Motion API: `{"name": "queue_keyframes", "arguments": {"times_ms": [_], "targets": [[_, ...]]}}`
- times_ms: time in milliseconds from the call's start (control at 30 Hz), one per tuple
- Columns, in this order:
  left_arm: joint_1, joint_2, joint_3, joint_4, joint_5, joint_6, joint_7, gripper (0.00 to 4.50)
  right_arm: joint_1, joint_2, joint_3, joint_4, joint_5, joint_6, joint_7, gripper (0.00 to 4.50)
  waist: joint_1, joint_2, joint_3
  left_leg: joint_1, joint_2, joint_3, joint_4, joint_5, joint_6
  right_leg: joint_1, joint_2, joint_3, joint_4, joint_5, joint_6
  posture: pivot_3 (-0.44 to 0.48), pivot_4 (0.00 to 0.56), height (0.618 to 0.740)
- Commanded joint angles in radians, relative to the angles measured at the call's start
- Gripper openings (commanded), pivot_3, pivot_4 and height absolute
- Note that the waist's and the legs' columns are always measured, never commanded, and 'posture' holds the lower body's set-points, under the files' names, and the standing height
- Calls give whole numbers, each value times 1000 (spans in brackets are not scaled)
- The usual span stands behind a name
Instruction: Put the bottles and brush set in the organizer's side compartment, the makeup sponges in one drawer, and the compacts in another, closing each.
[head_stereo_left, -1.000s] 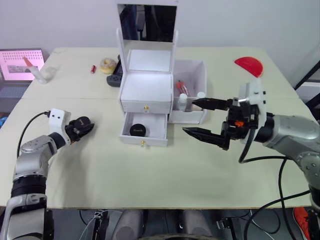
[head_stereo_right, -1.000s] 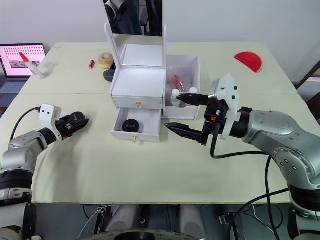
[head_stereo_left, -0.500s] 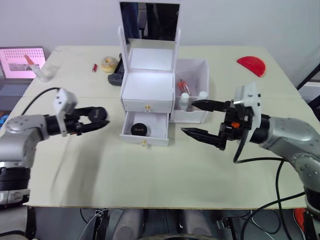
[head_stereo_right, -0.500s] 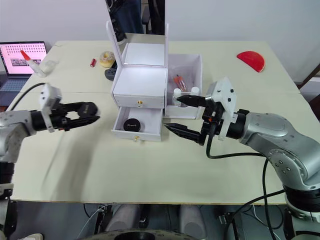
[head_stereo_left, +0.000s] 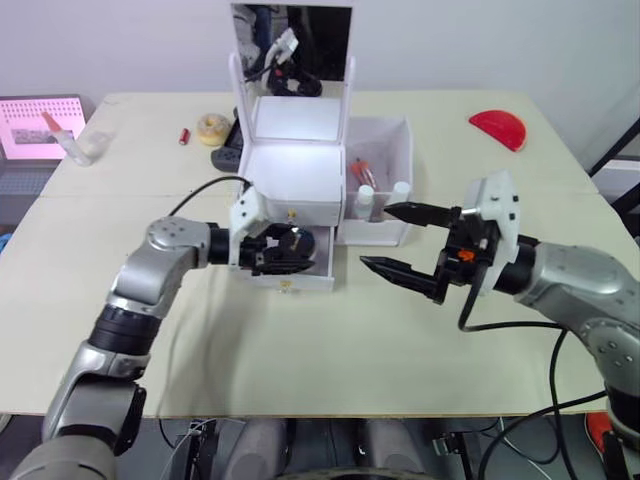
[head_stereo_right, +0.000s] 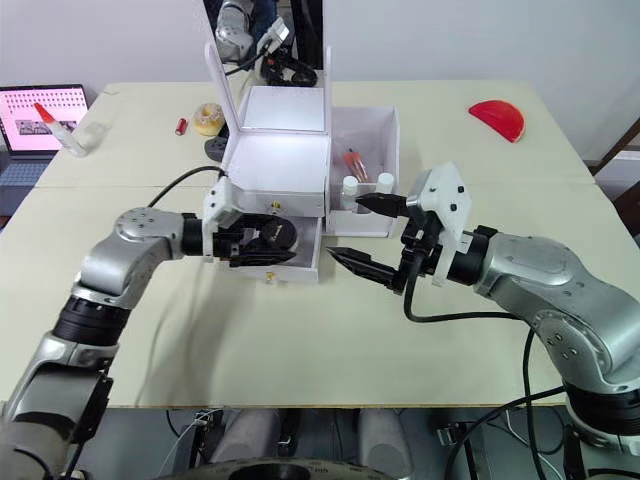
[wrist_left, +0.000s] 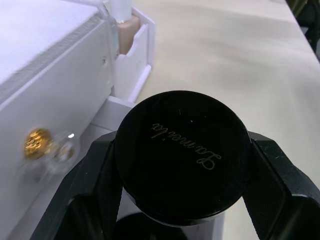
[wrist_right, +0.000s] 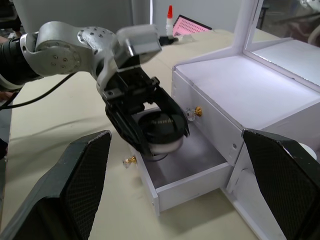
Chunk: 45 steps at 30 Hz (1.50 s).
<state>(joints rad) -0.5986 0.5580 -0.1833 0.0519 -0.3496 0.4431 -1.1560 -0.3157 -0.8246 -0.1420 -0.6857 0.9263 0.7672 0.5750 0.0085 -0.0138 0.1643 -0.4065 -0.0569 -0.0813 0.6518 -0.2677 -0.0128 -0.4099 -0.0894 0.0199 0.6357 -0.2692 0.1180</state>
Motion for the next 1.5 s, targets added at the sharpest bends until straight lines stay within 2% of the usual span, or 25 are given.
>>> {"name": "queue_keyframes", "arguments": {"times_ms": [33,567,633,667,700,967,1133,1267,1467,1500], "targets": [[-23,-6,-8,-1,16,-20,-4,2684,3,2,-41,-43,22,1,-25,4500,1,0,0,0,0,0,0,0,0,0,0,0,0,0,0,0,150,740],[-46,-36,-38,22,44,-3,-18,2684,23,8,-52,-78,45,6,-85,4500,1,0,0,0,0,0,1,0,0,0,1,0,1,0,0,0,150,740],[-45,-36,-40,21,46,-1,-21,3700,26,6,-58,-81,49,6,-89,4500,2,0,0,0,0,0,1,0,0,0,1,0,1,0,0,0,150,740],[-46,-37,-41,22,50,-1,-20,3970,27,6,-60,-83,51,5,-91,4500,2,0,0,0,0,0,1,0,0,0,1,0,1,0,0,0,150,740],[-46,-38,-41,22,52,-1,-20,4459,29,5,-63,-84,53,5,-93,4500,2,0,0,0,0,0,1,0,0,0,1,0,1,0,0,0,150,740],[-61,-33,-18,9,26,46,-37,4491,32,3,-69,-84,56,2,-101,4500,2,0,0,0,0,0,2,0,0,0,1,0,2,0,0,0,150,740],[-74,36,46,29,-20,71,-88,4491,36,2,-72,-83,56,2,-100,4500,-2,0,0,0,0,0,2,0,0,0,1,0,3,0,0,0,150,740],[-82,133,133,40,-112,143,-167,4491,55,-1,-86,-85,60,0,-94,4500,-3,0,0,0,1,0,2,0,0,0,1,0,3,0,0,0,150,740],[12,290,195,11,-165,188,-262,4491,135,-37,-173,-87,73,-2,-58,4500,-4,0,0,1,1,0,2,0,0,0,1,0,3,0,0,0,150,740],[34,307,198,-5,-171,192,-270,4249,153,-44,-192,-88,77,-1,-52,4500,-4,0,0,1,1,0,2,0,0,0,1,0,3,0,0,0,150,740]]}}
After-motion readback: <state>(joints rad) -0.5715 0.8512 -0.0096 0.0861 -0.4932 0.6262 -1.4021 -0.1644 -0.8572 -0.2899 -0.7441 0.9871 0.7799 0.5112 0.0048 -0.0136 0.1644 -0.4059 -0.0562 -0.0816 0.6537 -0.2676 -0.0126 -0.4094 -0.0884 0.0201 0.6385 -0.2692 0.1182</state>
